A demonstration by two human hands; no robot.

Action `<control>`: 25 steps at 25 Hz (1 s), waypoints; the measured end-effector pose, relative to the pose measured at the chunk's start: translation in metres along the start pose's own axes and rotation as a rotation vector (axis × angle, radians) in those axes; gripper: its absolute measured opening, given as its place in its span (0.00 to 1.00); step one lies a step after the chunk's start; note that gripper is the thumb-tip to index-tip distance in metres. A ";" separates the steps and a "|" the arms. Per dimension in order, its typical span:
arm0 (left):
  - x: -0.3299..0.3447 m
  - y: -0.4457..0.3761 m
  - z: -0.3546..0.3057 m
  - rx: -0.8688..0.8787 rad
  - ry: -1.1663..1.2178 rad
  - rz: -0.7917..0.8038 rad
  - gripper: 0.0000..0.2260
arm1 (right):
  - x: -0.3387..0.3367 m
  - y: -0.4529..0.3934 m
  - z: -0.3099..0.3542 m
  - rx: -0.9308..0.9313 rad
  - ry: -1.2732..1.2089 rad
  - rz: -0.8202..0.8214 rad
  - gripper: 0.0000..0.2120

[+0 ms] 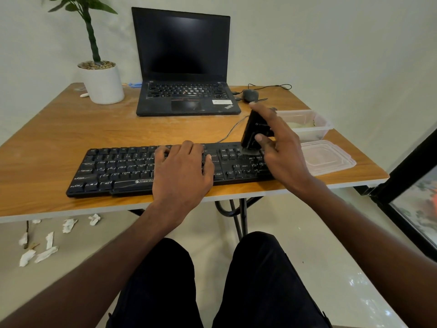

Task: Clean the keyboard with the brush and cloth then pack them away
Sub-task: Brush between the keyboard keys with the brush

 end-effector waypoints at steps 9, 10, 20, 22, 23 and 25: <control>-0.001 0.000 0.000 0.003 0.002 -0.010 0.16 | -0.003 0.002 0.001 -0.053 0.104 0.013 0.34; -0.001 0.000 0.000 0.002 0.000 -0.011 0.16 | -0.002 0.002 0.000 -0.053 0.117 0.036 0.34; -0.001 0.000 0.000 0.002 0.007 -0.024 0.15 | -0.001 0.000 -0.001 0.021 0.011 -0.030 0.32; -0.001 0.001 0.000 0.006 0.003 -0.026 0.15 | -0.001 -0.001 -0.004 0.012 0.044 0.012 0.33; -0.001 0.001 0.000 0.007 0.001 -0.025 0.15 | -0.004 -0.002 -0.007 0.010 0.116 -0.016 0.33; -0.001 0.001 -0.001 0.007 -0.002 -0.022 0.15 | -0.013 -0.004 -0.014 0.037 0.276 -0.116 0.34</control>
Point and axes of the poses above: each hand's wrist, its own y-axis away from the middle knuckle, its own x-axis out of the palm, z = x × y, the point moved 4 cm from there along -y, towards the middle knuckle, and after that the axes turned 9 degrees about -z, right-handed, at the moved point
